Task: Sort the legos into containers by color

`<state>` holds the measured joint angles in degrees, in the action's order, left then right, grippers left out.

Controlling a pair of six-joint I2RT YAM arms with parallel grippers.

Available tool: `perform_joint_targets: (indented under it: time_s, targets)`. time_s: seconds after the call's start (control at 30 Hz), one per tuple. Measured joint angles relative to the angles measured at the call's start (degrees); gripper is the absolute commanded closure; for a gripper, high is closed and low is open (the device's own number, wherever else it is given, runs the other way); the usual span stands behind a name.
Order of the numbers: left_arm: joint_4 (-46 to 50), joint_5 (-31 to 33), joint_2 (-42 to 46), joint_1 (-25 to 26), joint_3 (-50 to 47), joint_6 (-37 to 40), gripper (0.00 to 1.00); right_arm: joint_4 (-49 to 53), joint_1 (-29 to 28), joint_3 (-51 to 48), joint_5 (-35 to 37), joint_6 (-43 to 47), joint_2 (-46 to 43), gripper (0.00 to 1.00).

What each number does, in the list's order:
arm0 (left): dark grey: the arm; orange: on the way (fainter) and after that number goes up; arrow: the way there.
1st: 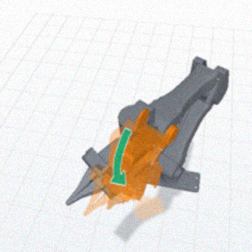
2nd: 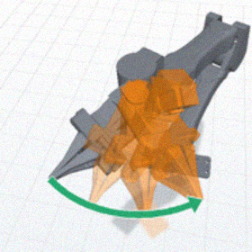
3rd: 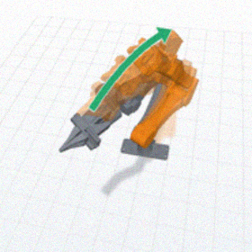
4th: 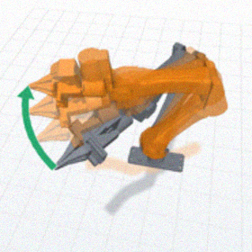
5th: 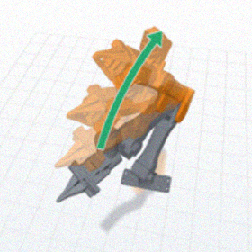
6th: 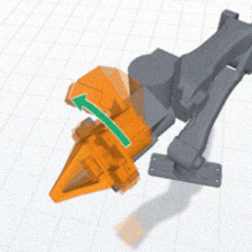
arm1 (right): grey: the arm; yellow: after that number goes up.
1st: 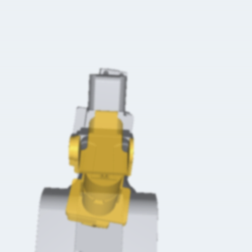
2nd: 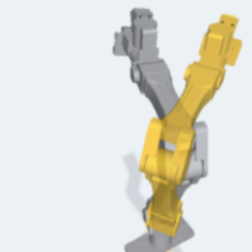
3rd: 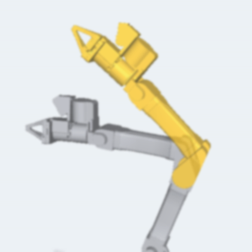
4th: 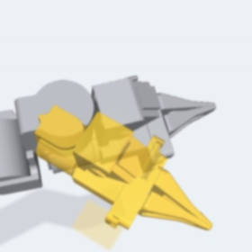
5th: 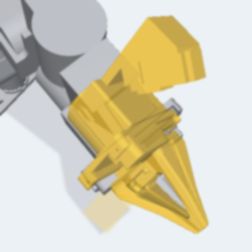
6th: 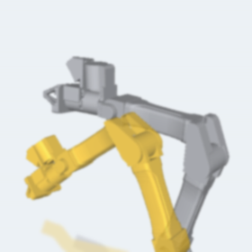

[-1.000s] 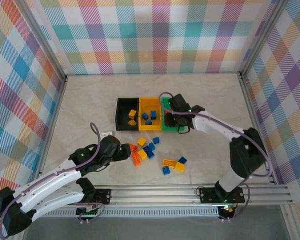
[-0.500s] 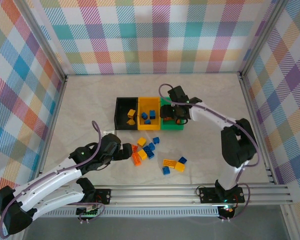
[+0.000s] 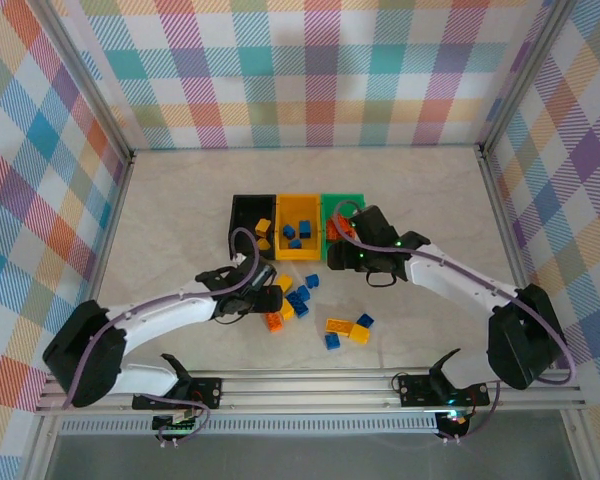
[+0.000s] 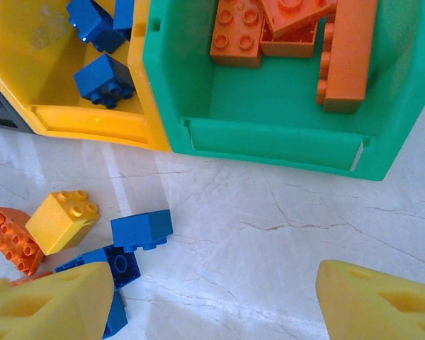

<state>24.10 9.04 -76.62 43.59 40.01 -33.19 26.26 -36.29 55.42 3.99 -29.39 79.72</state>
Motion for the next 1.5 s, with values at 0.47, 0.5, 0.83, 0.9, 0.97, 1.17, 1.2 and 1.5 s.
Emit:
perform_joint_targets:
  time_s: [0.47, 0.5, 0.83, 0.9, 0.97, 1.17, 1.2, 1.5]
  targets:
    - [0.5, 3.7, 0.7, -4.2, -2.3, 0.9, 0.3, -0.5, 0.0, -1.0, 0.0, -0.2, -2.2, 0.24]
    - [1.3, 3.7, 2.2, -4.2, -2.4, 1.0, 0.26, -0.6, 0.0, -1.0, 0.0, -0.2, -2.2, 0.24]
    - [1.2, 2.6, -0.9, -4.4, -0.4, 1.2, 0.04, -1.0, 0.0, -1.0, 0.0, -0.2, -2.2, 0.24]
    - [0.9, 2.7, -2.6, -4.4, 0.3, 1.2, 0.04, -1.0, 0.0, -1.0, 0.0, -0.2, -2.2, 0.24]
    - [0.2, 2.6, -4.5, -4.4, 0.7, 1.3, 0.06, -1.0, 0.0, -1.0, 0.1, -0.2, -2.2, 0.24]
    - [-0.7, 3.5, -9.2, -4.7, 1.4, 1.7, 0.18, -0.9, 0.0, -1.1, 0.3, -0.2, -2.4, 0.24]
    - [-0.7, 3.7, -9.2, -4.7, 1.4, 1.7, 0.21, -0.9, 0.0, -1.1, 0.4, -0.2, -2.4, 0.24]
    - [-0.9, 4.1, -9.2, -5.1, 1.4, 2.7, 0.44, -0.9, 0.0, -1.1, 1.0, -0.2, -2.7, 0.23]
